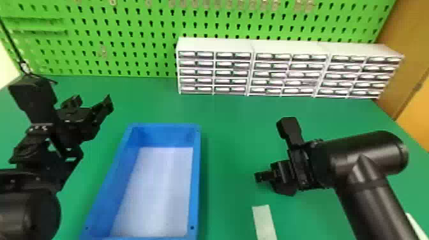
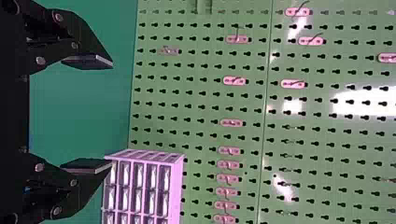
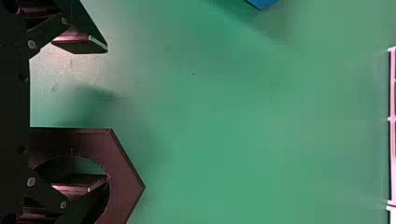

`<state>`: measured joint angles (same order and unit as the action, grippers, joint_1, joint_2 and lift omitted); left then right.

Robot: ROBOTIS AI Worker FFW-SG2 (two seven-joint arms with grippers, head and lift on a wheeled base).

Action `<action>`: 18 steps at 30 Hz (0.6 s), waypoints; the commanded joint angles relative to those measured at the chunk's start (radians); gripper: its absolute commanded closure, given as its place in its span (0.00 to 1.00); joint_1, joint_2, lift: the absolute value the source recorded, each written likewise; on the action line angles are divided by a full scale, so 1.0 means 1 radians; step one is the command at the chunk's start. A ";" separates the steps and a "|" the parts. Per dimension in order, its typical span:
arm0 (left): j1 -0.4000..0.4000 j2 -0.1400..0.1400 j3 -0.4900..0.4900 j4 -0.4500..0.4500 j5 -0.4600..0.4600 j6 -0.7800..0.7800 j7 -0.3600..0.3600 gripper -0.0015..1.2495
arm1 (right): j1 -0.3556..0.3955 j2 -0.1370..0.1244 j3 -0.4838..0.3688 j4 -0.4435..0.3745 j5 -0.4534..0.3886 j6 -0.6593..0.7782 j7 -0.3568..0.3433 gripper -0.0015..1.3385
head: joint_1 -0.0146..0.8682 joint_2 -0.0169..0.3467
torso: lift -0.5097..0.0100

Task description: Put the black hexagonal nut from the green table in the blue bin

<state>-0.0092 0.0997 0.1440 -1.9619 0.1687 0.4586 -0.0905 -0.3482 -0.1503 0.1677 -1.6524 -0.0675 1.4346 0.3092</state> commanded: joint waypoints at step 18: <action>0.000 0.000 0.000 0.000 0.002 0.000 0.000 0.40 | 0.002 -0.002 0.007 0.022 0.002 -0.006 0.002 0.23 | 0.80 0.07 | 0.79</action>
<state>-0.0092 0.0997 0.1442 -1.9619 0.1702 0.4586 -0.0905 -0.3474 -0.1517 0.1744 -1.6318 -0.0673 1.4306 0.3114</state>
